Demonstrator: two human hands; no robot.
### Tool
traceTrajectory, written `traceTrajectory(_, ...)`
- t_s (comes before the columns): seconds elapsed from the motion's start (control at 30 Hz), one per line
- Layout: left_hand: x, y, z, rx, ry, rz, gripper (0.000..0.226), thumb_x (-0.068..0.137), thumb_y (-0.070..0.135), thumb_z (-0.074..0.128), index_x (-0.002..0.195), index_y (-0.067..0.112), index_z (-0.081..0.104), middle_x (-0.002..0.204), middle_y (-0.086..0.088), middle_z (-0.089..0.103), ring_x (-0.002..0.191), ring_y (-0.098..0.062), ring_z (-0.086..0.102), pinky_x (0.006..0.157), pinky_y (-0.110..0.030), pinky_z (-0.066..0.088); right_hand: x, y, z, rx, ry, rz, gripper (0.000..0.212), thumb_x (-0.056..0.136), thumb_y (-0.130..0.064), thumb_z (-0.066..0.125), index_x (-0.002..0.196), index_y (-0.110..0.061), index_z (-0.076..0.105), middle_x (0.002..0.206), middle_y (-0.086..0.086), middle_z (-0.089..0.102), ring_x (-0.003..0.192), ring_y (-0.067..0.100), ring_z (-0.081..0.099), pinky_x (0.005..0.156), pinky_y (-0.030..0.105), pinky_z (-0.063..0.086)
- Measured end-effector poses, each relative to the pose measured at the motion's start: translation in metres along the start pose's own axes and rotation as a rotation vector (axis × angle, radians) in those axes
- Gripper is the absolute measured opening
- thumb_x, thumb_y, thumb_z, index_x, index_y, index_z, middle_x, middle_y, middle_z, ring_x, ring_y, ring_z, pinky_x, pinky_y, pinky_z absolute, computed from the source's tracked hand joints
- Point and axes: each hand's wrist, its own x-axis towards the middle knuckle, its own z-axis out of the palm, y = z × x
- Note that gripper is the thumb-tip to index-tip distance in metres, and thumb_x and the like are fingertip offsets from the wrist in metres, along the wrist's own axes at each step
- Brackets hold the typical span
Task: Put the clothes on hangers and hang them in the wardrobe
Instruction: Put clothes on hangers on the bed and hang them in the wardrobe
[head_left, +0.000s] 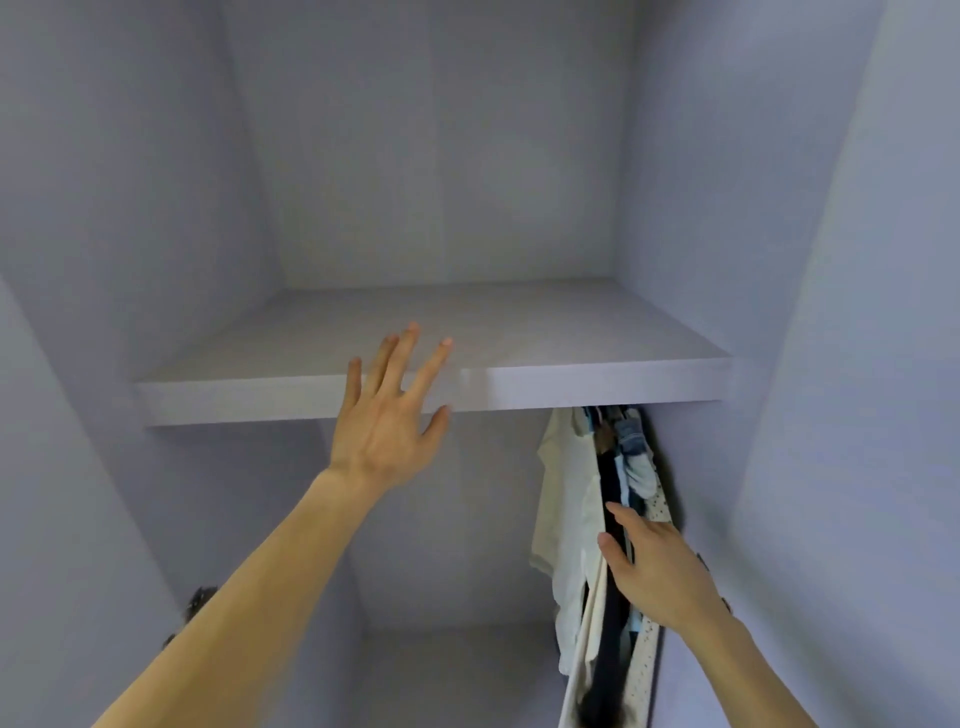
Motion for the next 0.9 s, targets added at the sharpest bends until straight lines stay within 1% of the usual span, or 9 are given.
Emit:
traceTrajectory(0.1, 0.026, 0.0, 0.034, 0.022, -0.006, -0.03, 0.063, 0.1, 0.059, 0.026, 0.158, 0.041, 0.007, 0.167, 0.0, 0.008, 0.153, -0.026, 0.013, 0.121, -0.056, 0.011, 0.04, 0.002, 0.007, -0.013, -0.038, 0.027, 0.058, 0.102, -0.049, 0.037, 0.153, -0.026, 0.026, 0.146, 0.001, 0.049, 0.134, 0.024, 0.043, 0.103, 0.04, 0.045)
traceTrajectory(0.23, 0.034, 0.0, 0.071, 0.059, 0.219, -0.067, 0.062, 0.097, 0.06, 0.034, 0.155, 0.038, 0.028, 0.164, -0.001, 0.021, 0.146, -0.029, 0.029, 0.12, -0.053, 0.001, 0.083, 0.005, 0.021, -0.101, -0.023, 0.065, 0.06, 0.1, -0.05, 0.038, 0.152, -0.02, 0.028, 0.146, 0.002, 0.048, 0.134, 0.026, 0.042, 0.101, 0.038, 0.044)
traceTrajectory(0.33, 0.039, -0.005, 0.089, 0.094, 0.431, -0.031, 0.059, 0.095, 0.058, 0.041, 0.15, 0.035, 0.039, 0.158, -0.005, 0.036, 0.138, -0.03, 0.04, 0.118, -0.056, 0.012, 0.107, 0.008, 0.034, -0.187, 0.014, 0.12, 0.052, 0.099, -0.049, 0.041, 0.141, -0.018, 0.04, 0.133, 0.002, 0.057, 0.126, 0.025, 0.05, 0.092, 0.036, 0.049)
traceTrajectory(0.43, 0.042, -0.01, 0.102, 0.121, 0.538, -0.02, 0.054, 0.097, 0.059, 0.039, 0.147, 0.037, 0.041, 0.15, -0.005, 0.045, 0.133, -0.028, 0.044, 0.115, -0.055, 0.021, 0.122, 0.009, 0.05, -0.318, 0.027, 0.125, 0.042, 0.099, -0.048, 0.04, 0.128, -0.019, 0.048, 0.116, -0.002, 0.066, 0.116, 0.02, 0.055, 0.077, 0.032, 0.049)
traceTrajectory(0.53, 0.045, -0.013, 0.106, 0.133, 0.572, -0.011, 0.053, 0.098, 0.06, 0.037, 0.145, 0.037, 0.043, 0.146, -0.006, 0.048, 0.129, -0.028, 0.046, 0.115, -0.052, 0.022, 0.129, 0.004, 0.061, -0.384, 0.086, 0.148, 0.038, 0.101, -0.047, 0.033, 0.117, -0.022, 0.056, 0.101, -0.005, 0.071, 0.106, 0.017, 0.059, 0.061, 0.03, 0.039)
traceTrajectory(0.6, 0.046, -0.013, 0.106, 0.148, 0.588, -0.006, 0.053, 0.098, 0.061, 0.037, 0.144, 0.036, 0.045, 0.144, -0.006, 0.049, 0.127, -0.028, 0.048, 0.115, -0.052, 0.022, 0.136, 0.002, 0.066, -0.366, 0.105, 0.152, 0.037, 0.103, -0.045, 0.031, 0.112, -0.02, 0.057, 0.091, -0.004, 0.071, 0.092, 0.016, 0.066, 0.054, 0.027, 0.036)
traceTrajectory(0.67, 0.047, -0.013, 0.107, 0.167, 0.595, -0.008, 0.053, 0.098, 0.061, 0.038, 0.144, 0.036, 0.045, 0.144, -0.006, 0.049, 0.126, -0.028, 0.048, 0.114, -0.052, 0.023, 0.145, 0.001, 0.069, -0.325, 0.104, 0.163, 0.037, 0.104, -0.043, 0.03, 0.114, -0.015, 0.052, 0.088, -0.001, 0.071, 0.083, 0.019, 0.069, 0.053, 0.027, 0.04)
traceTrajectory(0.8, 0.046, -0.013, 0.107, 0.178, 0.577, -0.011, 0.054, 0.098, 0.061, 0.038, 0.146, 0.037, 0.042, 0.145, -0.004, 0.046, 0.127, -0.027, 0.047, 0.115, -0.051, 0.022, 0.157, 0.0, 0.069, -0.166, 0.039, 0.158, 0.038, 0.106, -0.039, 0.027, 0.119, -0.01, 0.047, 0.091, 0.005, 0.069, 0.088, 0.026, 0.068, 0.057, 0.03, 0.041)
traceTrajectory(0.9, 0.045, -0.013, 0.106, 0.175, 0.566, -0.019, 0.054, 0.098, 0.061, 0.037, 0.146, 0.038, 0.042, 0.144, -0.005, 0.048, 0.127, -0.027, 0.047, 0.115, -0.052, 0.022, 0.153, -0.001, 0.061, -0.046, 0.102, 0.124, 0.034, 0.107, -0.039, 0.028, 0.11, -0.01, 0.047, 0.067, -0.004, 0.054, 0.066, 0.023, 0.058, 0.046, 0.029, 0.033)
